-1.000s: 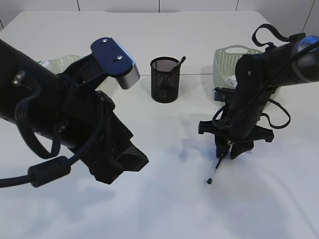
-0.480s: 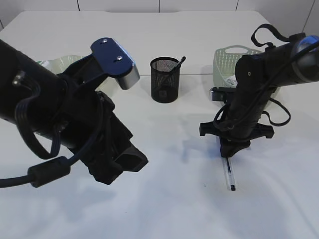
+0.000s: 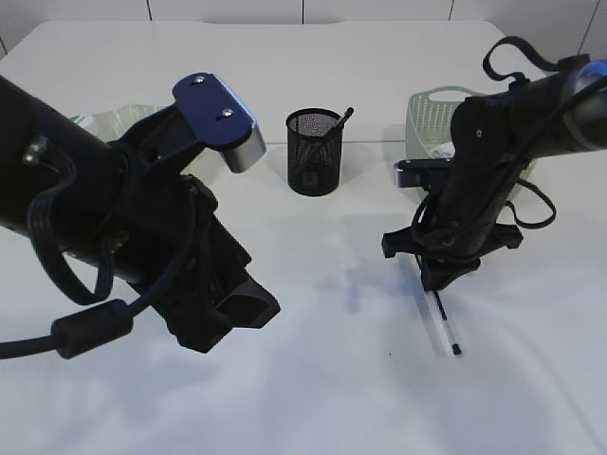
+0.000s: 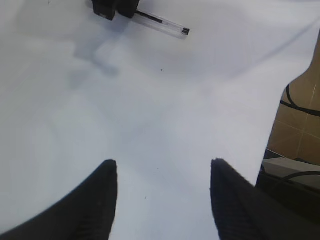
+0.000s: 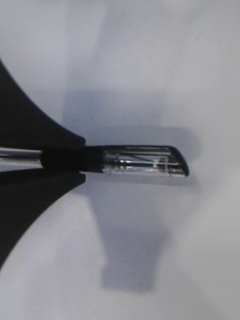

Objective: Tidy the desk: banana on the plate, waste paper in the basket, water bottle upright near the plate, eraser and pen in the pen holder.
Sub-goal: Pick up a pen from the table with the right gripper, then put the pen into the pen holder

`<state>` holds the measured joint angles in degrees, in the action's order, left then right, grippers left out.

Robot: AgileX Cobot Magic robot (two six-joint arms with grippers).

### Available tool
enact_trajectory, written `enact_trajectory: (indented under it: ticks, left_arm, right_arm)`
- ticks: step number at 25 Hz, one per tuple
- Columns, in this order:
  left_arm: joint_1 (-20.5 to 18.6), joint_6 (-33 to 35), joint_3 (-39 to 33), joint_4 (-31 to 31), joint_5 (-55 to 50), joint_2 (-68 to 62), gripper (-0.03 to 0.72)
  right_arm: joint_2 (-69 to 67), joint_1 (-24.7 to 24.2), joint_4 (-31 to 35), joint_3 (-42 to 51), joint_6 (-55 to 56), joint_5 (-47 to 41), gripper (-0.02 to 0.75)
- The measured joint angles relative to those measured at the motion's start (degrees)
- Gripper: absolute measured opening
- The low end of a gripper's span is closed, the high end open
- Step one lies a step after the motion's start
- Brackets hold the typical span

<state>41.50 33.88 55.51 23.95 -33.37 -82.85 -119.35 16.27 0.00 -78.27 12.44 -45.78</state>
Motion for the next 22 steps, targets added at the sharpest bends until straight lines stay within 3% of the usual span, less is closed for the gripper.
enact_trajectory:
  ticks: [6, 14, 17, 22]
  left_arm:
    - [-1.1, -0.1, 0.0, -0.3, -0.3, 0.0, 0.425]
    - [-8.5, -7.1, 0.0, -8.0, -2.8, 1.4, 0.425]
    - [-9.9, -12.2, 0.0, -13.9, -3.4, 2.4, 0.425]
    - [-10.3, -26.4, 0.0, -30.1, -7.0, 2.5, 0.425]
  right_arm:
    - [6.1, 0.0, 0.0, 0.0, -1.8, 0.2, 0.048]
    - [13.8, 0.0, 0.0, 0.0, -4.4, 2.7, 0.048]
    - [15.7, 0.0, 0.0, 0.0, -5.2, 4.3, 0.048]
    - [16.3, 0.0, 0.0, 0.1, -6.0, 5.1, 0.046]
